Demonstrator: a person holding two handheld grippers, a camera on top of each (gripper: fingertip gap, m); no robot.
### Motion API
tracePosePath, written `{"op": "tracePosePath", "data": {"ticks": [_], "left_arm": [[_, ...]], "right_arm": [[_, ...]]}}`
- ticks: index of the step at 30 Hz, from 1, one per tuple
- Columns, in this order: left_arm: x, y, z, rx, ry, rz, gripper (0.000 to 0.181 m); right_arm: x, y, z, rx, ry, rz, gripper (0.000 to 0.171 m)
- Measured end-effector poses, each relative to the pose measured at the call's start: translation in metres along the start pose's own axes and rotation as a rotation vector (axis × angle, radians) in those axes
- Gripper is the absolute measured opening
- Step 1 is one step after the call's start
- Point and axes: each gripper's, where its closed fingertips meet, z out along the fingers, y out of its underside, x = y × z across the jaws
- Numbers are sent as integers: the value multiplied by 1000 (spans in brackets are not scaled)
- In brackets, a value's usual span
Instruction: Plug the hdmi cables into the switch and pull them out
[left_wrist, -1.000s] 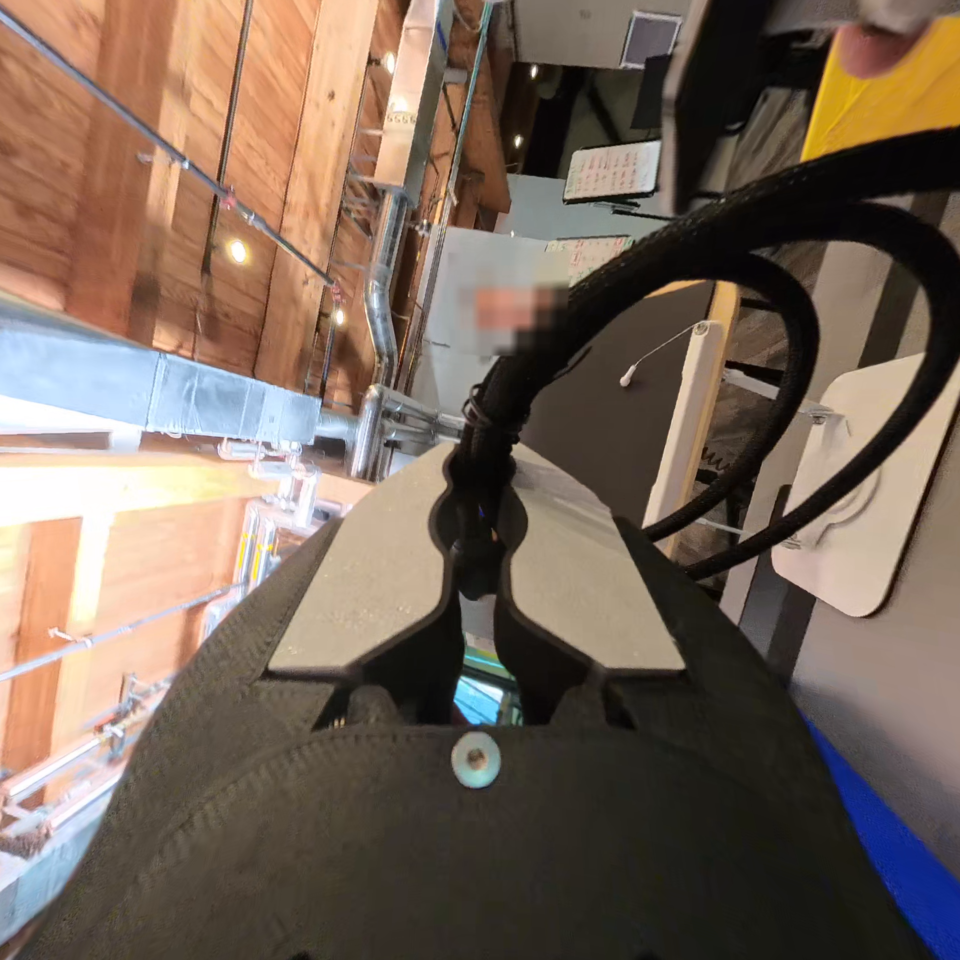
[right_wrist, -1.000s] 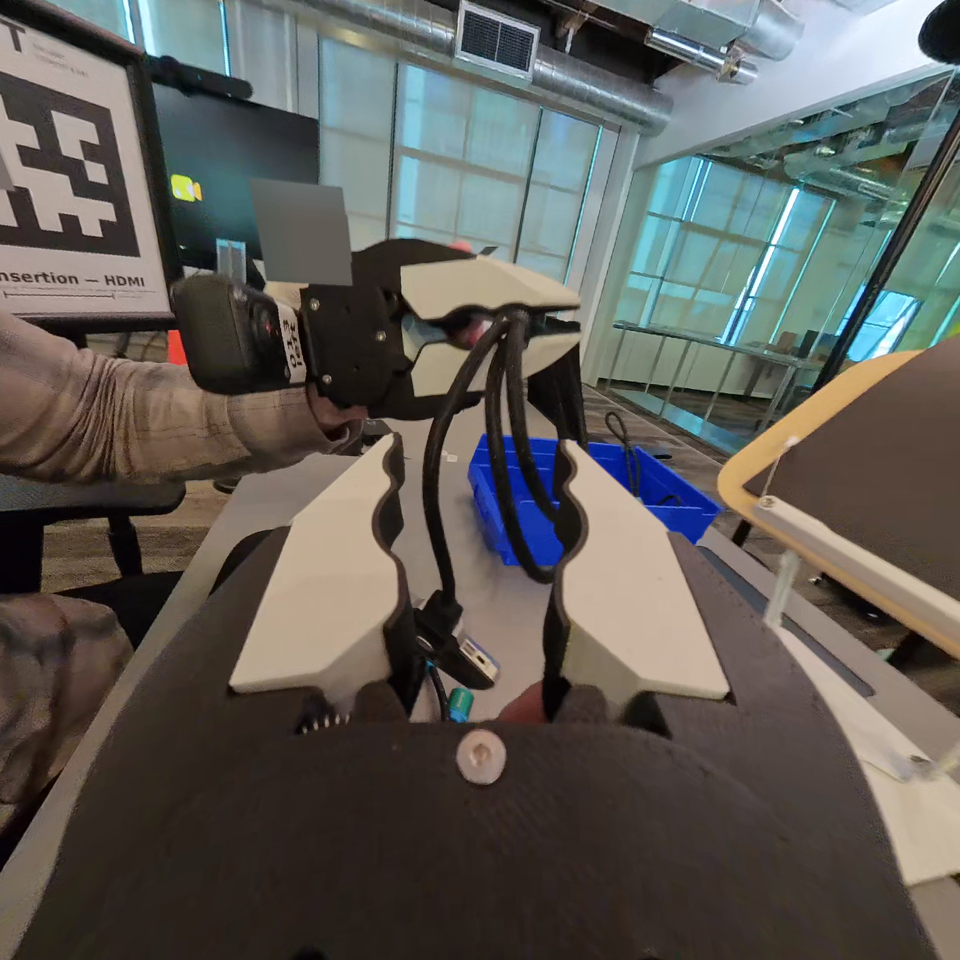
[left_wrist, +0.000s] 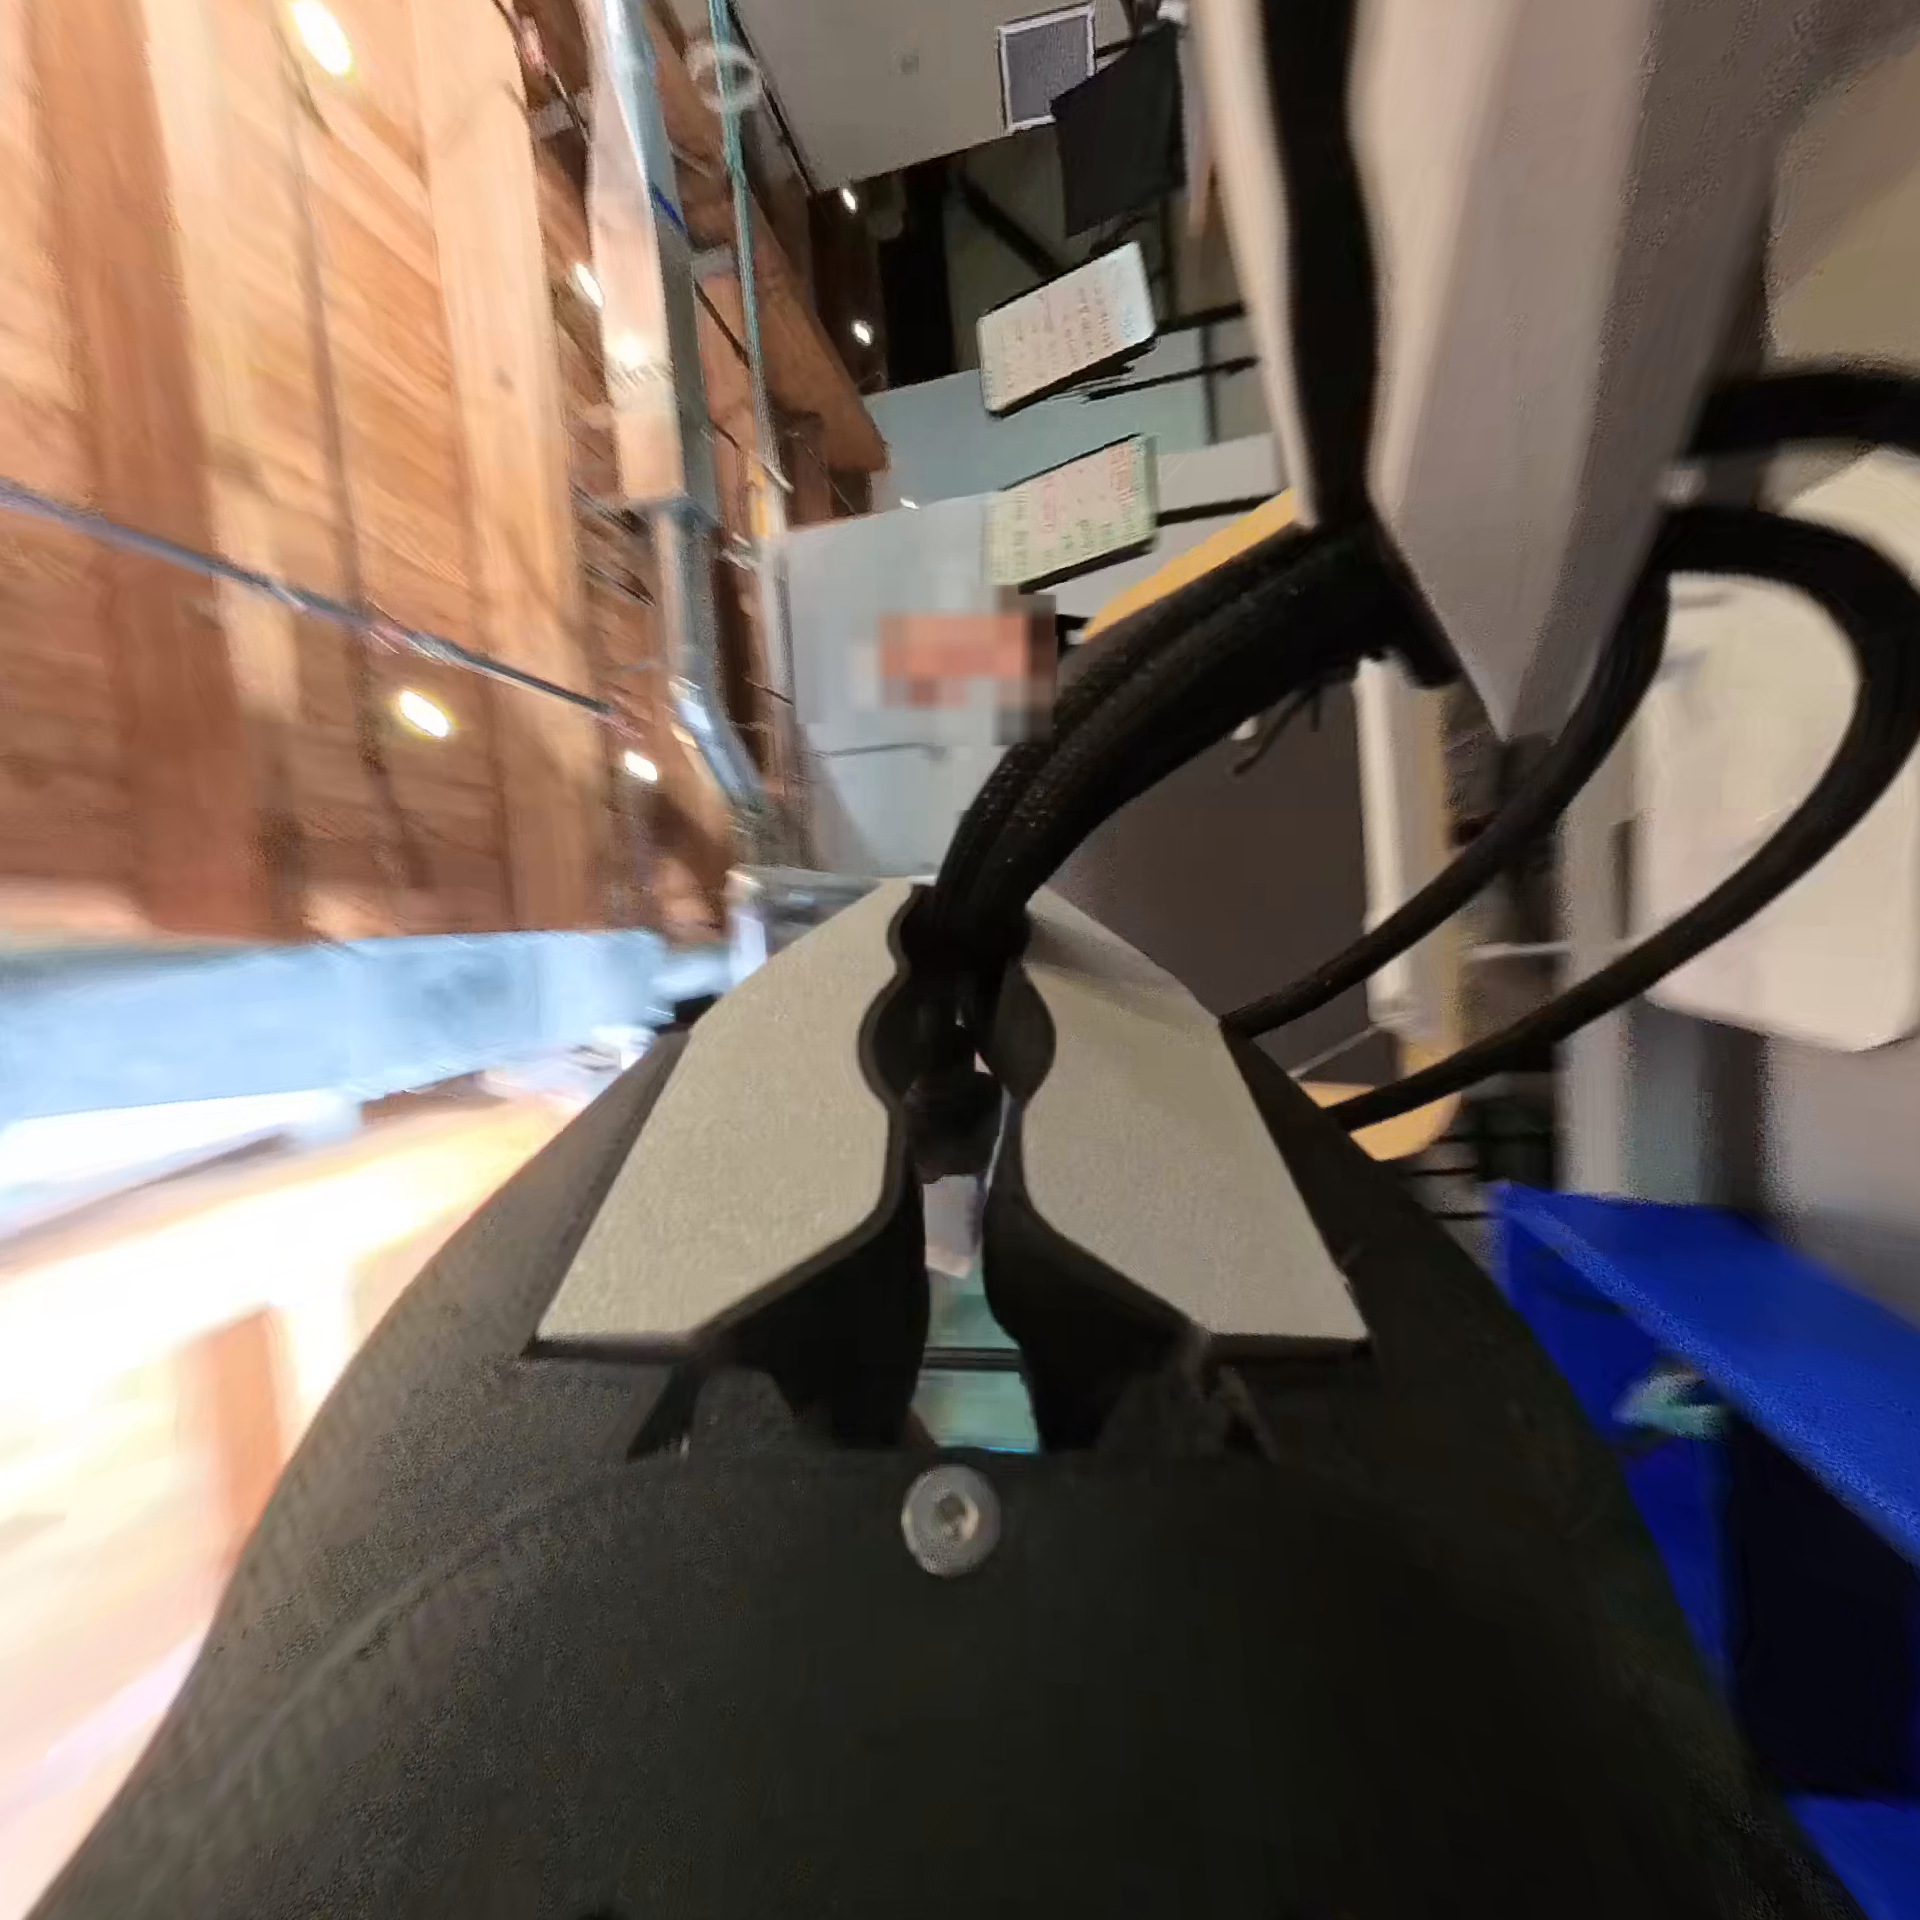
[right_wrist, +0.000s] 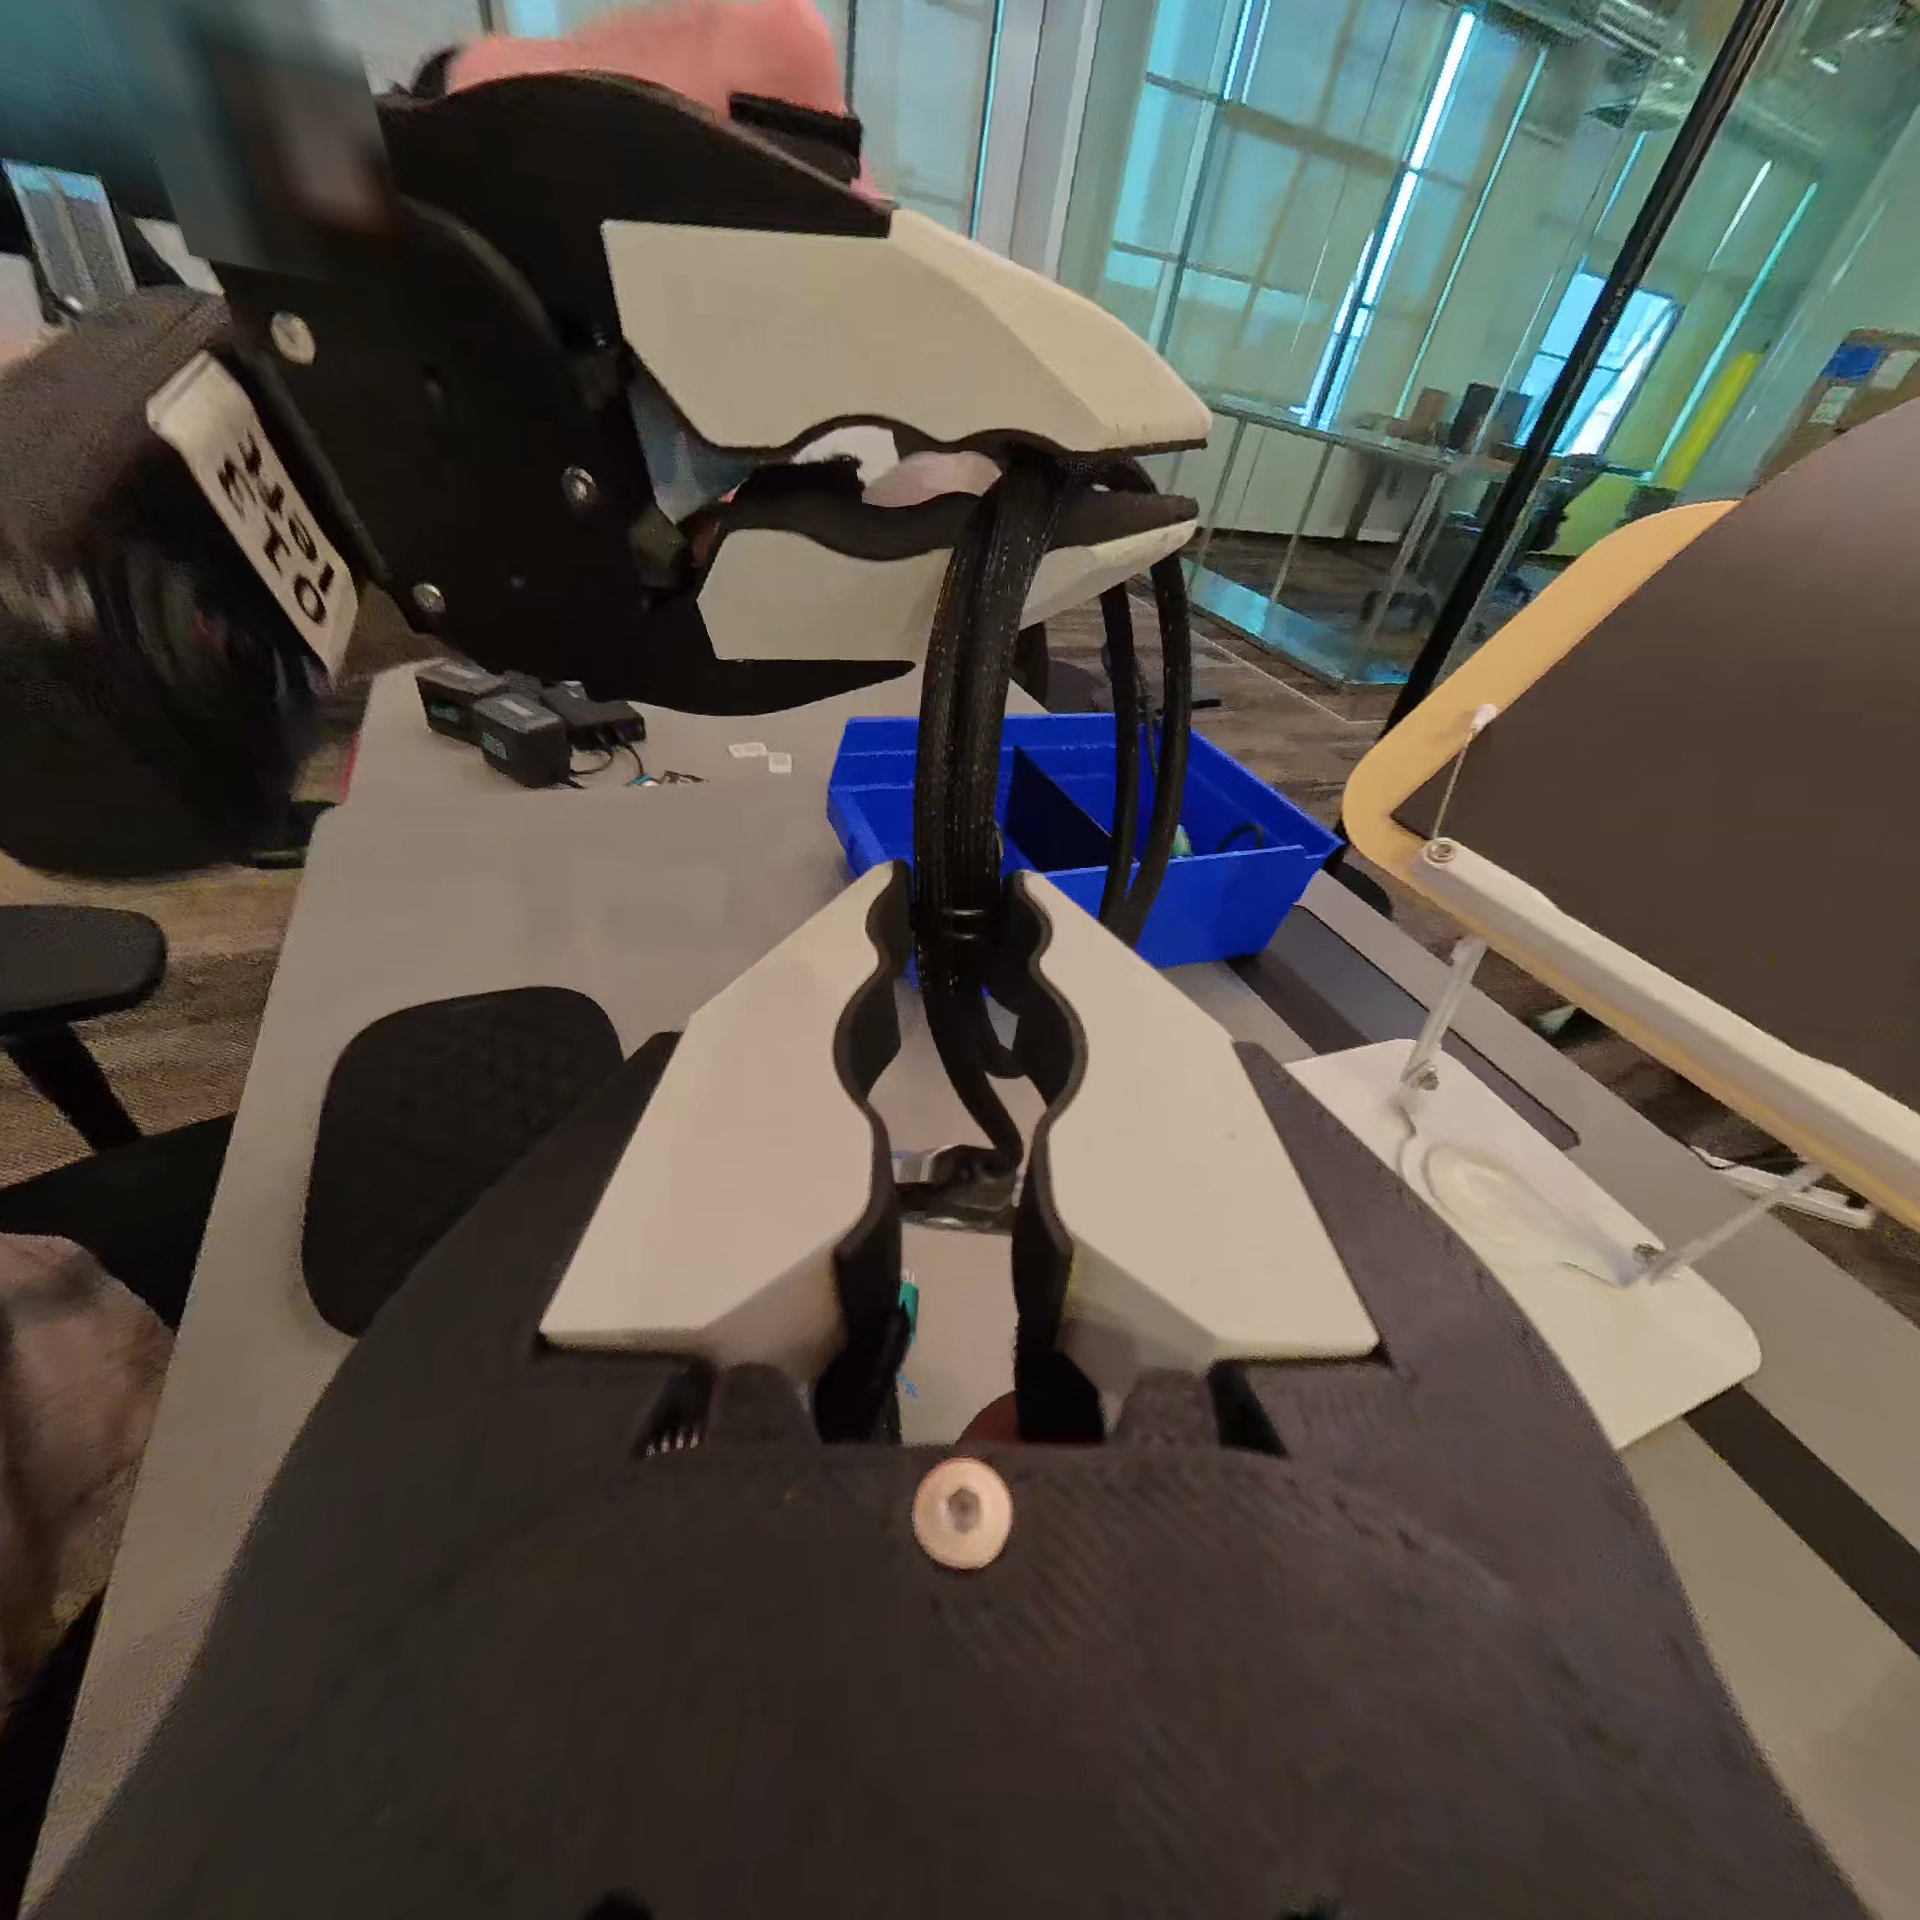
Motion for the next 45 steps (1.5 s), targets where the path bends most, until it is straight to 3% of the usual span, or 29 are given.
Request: {"op": "tracePosePath", "data": {"ticks": [4, 7, 8, 11, 13, 17, 18, 19, 22, 27, 33, 39, 42, 45], "left_arm": [[9, 8, 3, -29, 40, -364, 11], [21, 10, 5, -39, 71, -492, 11], [24, 10, 5, -41, 70, -495, 14], [28, 2, -2, -39, 85, -471, 48], [30, -14, -9, -32, 69, -296, 58], [52, -37, -8, -27, 193, -153, 68], [57, -39, -7, -19, 237, -155, 59], [65, -41, -9, -7, 310, -154, 34], [66, -40, -7, -18, 327, -129, 18], [49, -44, -5, -12, 193, -9, 13], [38, -53, -6, 33, 116, 122, 13], [25, -53, -7, 32, 107, 55, 12], [8, -39, -5, -3, 62, 35, 13], [-1, -34, -7, 1, 119, -60, 13]], "right_arm": [[8, -11, -7, 50, 58, -55, 12], [12, -15, -11, 33, 90, -65, 11], [14, -15, -12, 27, 97, -63, 11], [20, -7, -14, -7, 114, -49, 10], [21, -2, -14, -32, 112, -50, 11], [5, 1, -8, -74, 35, -67, 10], [-1, 2, -7, -89, 14, -89, 11], [-7, 3, -6, -103, -5, -108, 11], [-9, 1, -6, -123, 11, -142, 10], [-9, -10, -14, -136, 39, -151, 27], [-12, -14, -21, -211, 78, -222, 10], [-12, -23, -27, -165, 78, -247, 11], [-3, -8, -34, -212, 84, -261, 11], [-4, -12, -35, -153, 45, -234, 10]]}}
